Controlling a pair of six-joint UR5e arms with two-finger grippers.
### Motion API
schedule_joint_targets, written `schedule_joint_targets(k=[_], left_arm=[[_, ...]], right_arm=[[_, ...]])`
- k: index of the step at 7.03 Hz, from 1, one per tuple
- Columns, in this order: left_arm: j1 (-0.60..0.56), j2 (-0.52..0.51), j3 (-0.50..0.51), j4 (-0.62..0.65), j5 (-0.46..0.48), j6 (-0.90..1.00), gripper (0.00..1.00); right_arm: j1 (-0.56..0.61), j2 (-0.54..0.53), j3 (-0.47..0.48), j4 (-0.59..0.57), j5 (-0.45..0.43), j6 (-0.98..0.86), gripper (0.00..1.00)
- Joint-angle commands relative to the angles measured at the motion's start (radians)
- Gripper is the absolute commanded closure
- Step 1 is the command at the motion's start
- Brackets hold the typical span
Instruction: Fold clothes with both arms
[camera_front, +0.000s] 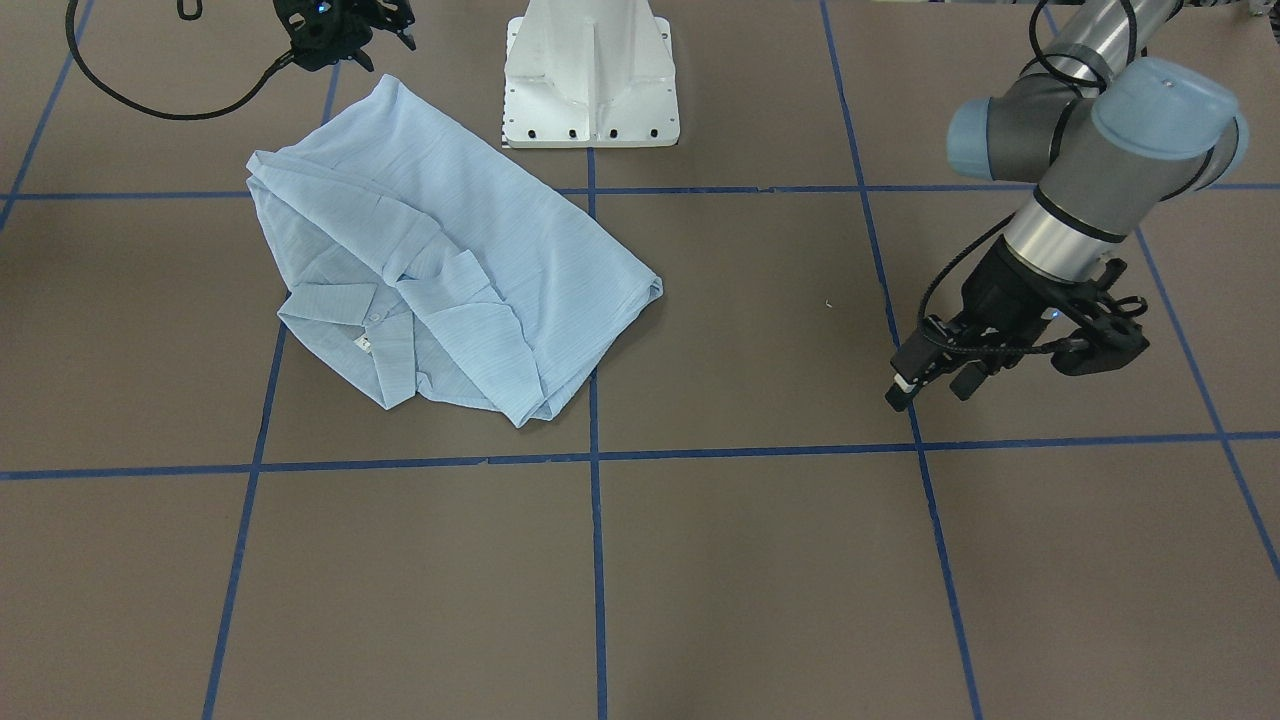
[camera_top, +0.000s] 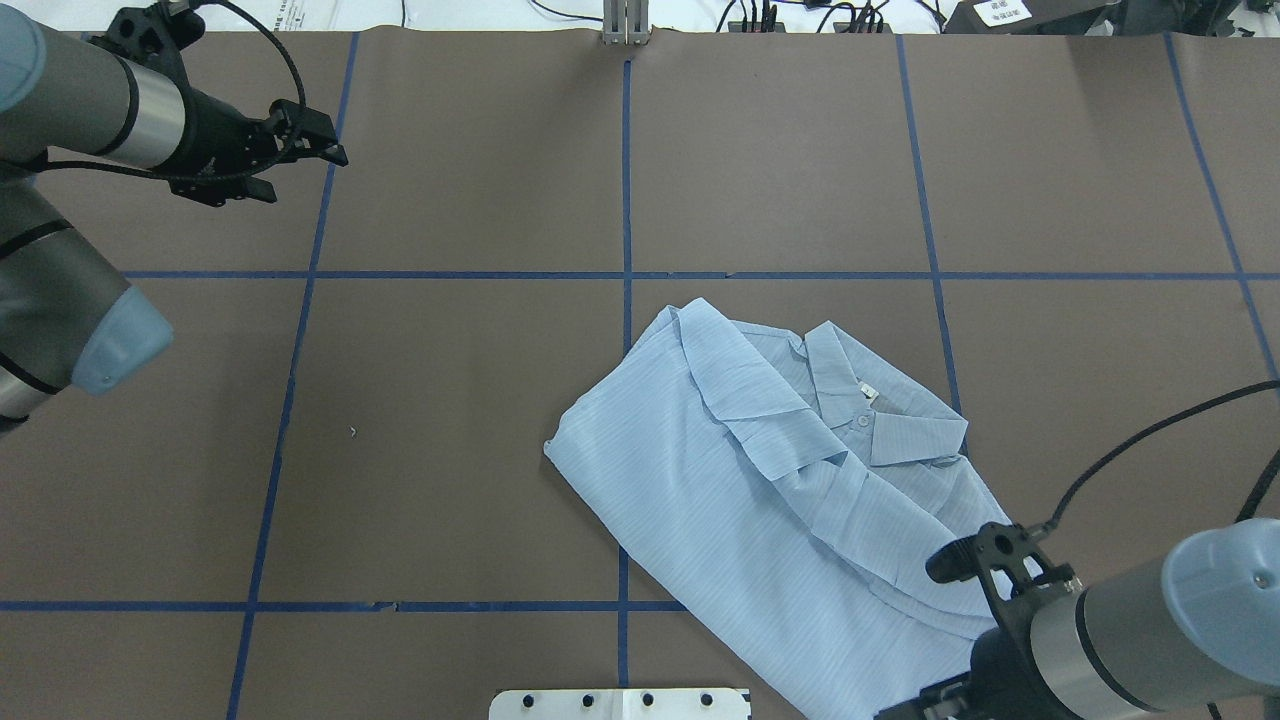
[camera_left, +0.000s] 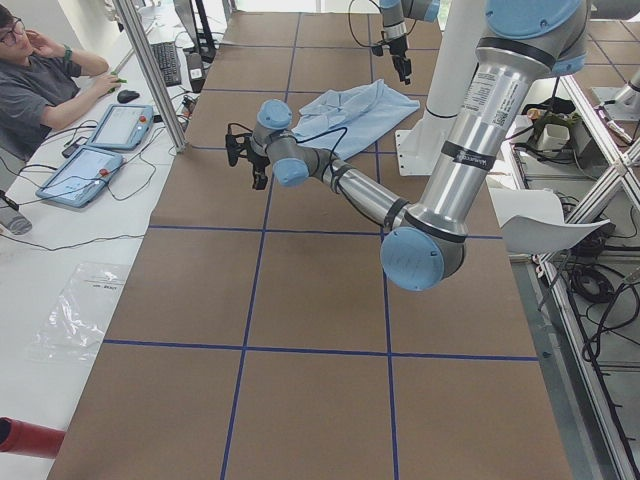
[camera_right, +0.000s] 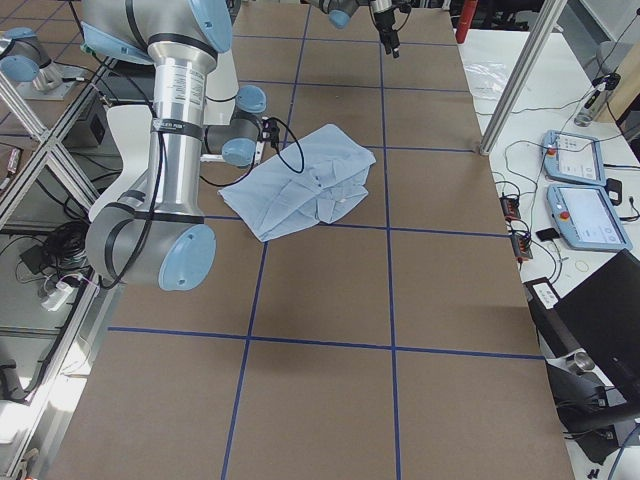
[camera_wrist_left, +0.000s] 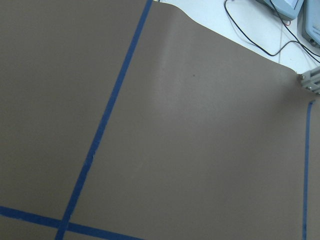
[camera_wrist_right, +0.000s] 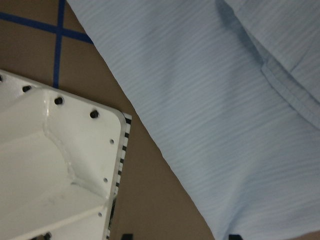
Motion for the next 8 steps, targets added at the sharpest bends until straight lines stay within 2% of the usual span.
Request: schedule_joint_targets(k=[1,2,3,5,6,8], left_arm=[[0.182,-0.053,-0.021,0.053,0.086,-0.185,0.01],[0.315,-0.099,-0.019,0.126,0.181,-0.25,0.01],[0.392,-0.157,-0.015,0.188,0.235,-0.279,0.01],[0.508,-0.202,-0.001,0.191,0.266,-0.324,0.01],[0.548,-0.198,0.014,0.191,0.304,-0.324,0.04],[0.548,-0.192,0.028,0.191,0.306,-0.319,0.13]], right_arm=[[0.1,0.15,-0.043,-0.002,-0.197,0.0,0.0],[0.179,0.153,-0.051,-0.002,-0.197,-0.001,0.0],[0.253,0.155,-0.059,-0.002,-0.194,-0.007,0.0],[0.323,0.175,-0.102,0.0,-0.181,-0.018,0.0],[0.323,0.18,-0.107,0.001,-0.183,-0.017,0.0],[0.321,0.186,-0.108,0.002,-0.183,-0.015,0.0]])
